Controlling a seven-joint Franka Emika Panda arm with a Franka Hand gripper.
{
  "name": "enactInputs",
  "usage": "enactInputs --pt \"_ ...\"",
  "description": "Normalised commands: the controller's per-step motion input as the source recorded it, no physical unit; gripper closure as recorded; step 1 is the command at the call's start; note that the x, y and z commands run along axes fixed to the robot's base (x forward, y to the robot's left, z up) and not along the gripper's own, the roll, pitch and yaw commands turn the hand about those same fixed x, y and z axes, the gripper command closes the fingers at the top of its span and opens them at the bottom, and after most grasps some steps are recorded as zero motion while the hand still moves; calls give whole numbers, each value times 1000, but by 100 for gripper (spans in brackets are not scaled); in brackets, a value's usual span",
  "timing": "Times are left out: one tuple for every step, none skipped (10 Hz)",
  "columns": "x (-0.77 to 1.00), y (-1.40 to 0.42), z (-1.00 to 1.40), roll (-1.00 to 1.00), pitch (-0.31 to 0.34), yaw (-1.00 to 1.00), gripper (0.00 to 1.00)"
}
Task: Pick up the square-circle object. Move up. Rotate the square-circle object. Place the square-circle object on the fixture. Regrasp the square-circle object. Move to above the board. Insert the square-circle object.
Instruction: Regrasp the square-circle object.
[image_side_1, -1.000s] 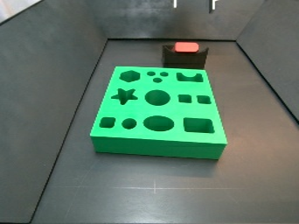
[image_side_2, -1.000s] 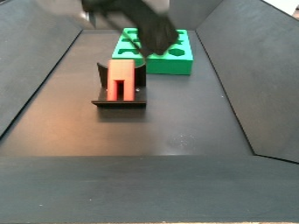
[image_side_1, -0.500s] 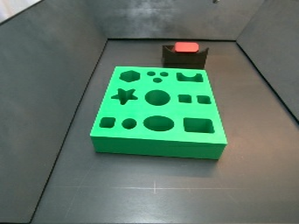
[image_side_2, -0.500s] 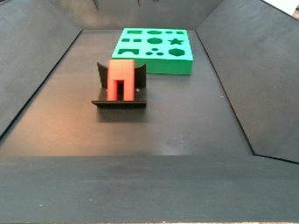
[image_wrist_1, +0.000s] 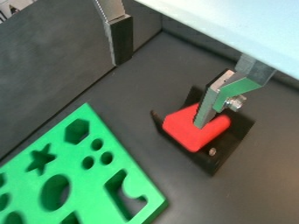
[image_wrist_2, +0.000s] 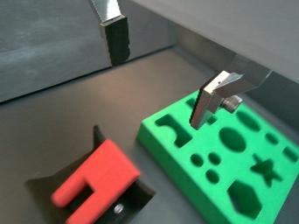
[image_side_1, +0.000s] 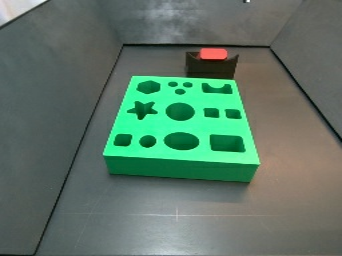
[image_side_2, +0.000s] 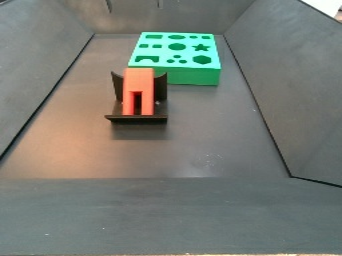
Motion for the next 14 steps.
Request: enactInputs --pt "-39 -25 6 1000 14 17 0" --pt "-37 -23 9 1000 8 18 0" --pt "-30 -20 10 1000 0 20 0" --pt "-26 -18 7 1000 -3 21 0" --pt "-23 -18 3 1000 -6 22 0" --pt "-20 -10 6 1000 -6 23 0" --pt "-14 -18 10 1000 -1 25 0" --pt "-8 -17 8 1000 2 26 0" --pt "9 -22 -4 1000 8 29 0" --pt "24 -25 -5 1000 18 32 0" --pt "37 -23 -6 1000 29 35 0" --pt "44 -24 -9 1000 39 38 0" --pt "66 -28 -9 1000 71 50 0" --pt "74 -31 -6 1000 95 63 0"
